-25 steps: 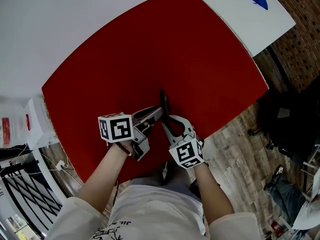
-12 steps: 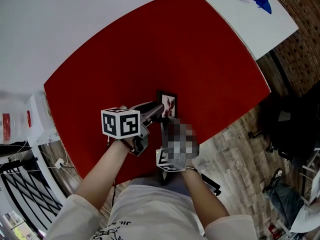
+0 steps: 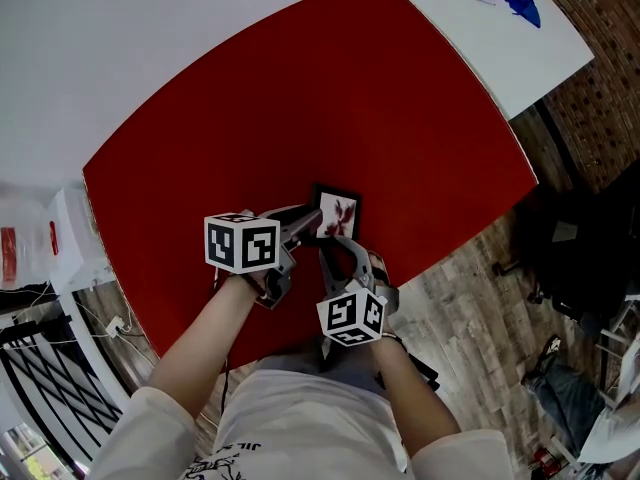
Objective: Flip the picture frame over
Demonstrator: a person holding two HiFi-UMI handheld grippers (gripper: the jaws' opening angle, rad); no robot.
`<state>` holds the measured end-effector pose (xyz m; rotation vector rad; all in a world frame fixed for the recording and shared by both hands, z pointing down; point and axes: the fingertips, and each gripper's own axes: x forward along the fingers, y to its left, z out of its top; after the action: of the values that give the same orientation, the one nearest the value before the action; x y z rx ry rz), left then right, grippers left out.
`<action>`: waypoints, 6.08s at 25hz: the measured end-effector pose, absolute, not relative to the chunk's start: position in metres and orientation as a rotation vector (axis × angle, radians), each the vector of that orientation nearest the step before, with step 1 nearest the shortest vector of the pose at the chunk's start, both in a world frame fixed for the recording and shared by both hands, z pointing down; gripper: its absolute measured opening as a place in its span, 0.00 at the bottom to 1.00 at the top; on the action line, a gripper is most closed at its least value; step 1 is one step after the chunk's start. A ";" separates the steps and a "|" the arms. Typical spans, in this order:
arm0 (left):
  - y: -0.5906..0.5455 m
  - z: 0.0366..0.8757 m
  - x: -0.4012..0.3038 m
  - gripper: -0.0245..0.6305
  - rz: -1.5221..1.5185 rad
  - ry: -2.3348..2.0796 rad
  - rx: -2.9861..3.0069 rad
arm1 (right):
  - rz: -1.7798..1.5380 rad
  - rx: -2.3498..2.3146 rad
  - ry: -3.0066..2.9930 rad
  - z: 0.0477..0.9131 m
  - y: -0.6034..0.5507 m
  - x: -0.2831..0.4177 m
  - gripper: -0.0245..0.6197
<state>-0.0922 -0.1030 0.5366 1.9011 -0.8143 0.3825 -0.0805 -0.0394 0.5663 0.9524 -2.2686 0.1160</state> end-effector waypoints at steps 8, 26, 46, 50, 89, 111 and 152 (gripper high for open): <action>-0.103 0.551 -0.106 0.15 0.376 -0.829 1.855 | 0.679 1.315 -2.236 0.571 -0.066 -0.001 0.17; -0.104 0.565 -0.117 0.15 0.383 -0.837 1.834 | 1.425 1.379 -1.999 0.632 -0.084 0.000 0.17; -0.103 0.612 -0.126 0.16 0.487 -0.892 1.805 | 1.346 1.337 -1.972 0.628 -0.083 0.009 0.10; -0.101 0.624 -0.129 0.16 0.500 -0.917 1.782 | 1.279 1.340 -1.962 0.627 -0.082 0.009 0.09; -0.111 0.645 -0.132 0.18 0.930 -1.255 1.962 | 0.792 1.328 -1.887 0.624 -0.087 0.000 0.08; -0.020 0.501 -0.114 0.05 0.673 -1.241 2.113 | 0.635 1.456 -2.035 0.493 -0.010 0.009 0.05; 0.055 0.457 -0.127 0.05 0.601 -1.404 2.182 | 0.581 1.564 -2.071 0.452 0.067 0.007 0.05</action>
<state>-0.1265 0.0546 0.4565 2.1821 -1.4043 0.6011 0.0075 0.0675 0.4523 1.5639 -2.0711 0.5813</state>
